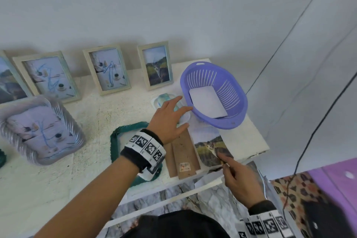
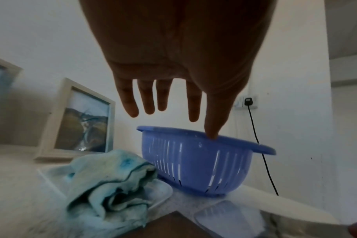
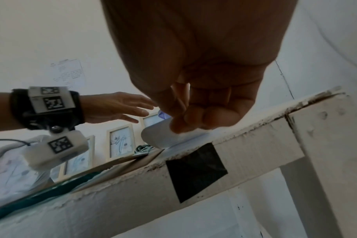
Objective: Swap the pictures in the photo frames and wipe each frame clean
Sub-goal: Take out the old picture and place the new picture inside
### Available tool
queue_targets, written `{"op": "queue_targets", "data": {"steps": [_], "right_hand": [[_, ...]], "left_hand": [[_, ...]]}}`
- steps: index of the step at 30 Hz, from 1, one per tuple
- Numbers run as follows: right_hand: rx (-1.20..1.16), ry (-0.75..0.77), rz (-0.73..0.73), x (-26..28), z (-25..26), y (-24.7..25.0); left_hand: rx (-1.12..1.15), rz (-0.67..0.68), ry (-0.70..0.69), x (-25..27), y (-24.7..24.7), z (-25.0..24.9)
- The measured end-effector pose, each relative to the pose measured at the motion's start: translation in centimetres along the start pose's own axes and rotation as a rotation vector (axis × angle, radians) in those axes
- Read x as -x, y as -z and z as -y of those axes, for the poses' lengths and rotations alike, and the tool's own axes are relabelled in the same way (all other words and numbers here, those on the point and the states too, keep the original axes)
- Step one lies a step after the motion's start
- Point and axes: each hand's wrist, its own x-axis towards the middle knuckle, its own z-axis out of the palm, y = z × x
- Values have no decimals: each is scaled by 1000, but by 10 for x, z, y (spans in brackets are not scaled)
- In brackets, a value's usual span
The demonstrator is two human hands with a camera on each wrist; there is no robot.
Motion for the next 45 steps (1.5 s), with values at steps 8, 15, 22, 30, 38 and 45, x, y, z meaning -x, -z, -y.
{"op": "queue_targets", "data": {"steps": [8,15,22,30,38,45], "right_hand": [[211,61,14,-14,-1,7],[280,99,62,-27,-5,13],[407,67,80,-72,-2,20],[539,36,159,-100,-8,12],[357,131,248,-66,17,59],[337,329,114,-152,95,124]], "left_hand": [[-130,93,-45,-45,-6,-10],[-136,107,-72,-58,-4,-9],[-84,39,-124,-57,-1,-3],[-98,46,-125,-42,-15,1],[114,56,35,-30,-22,3],[185,62,121,-28,-27,1]]}}
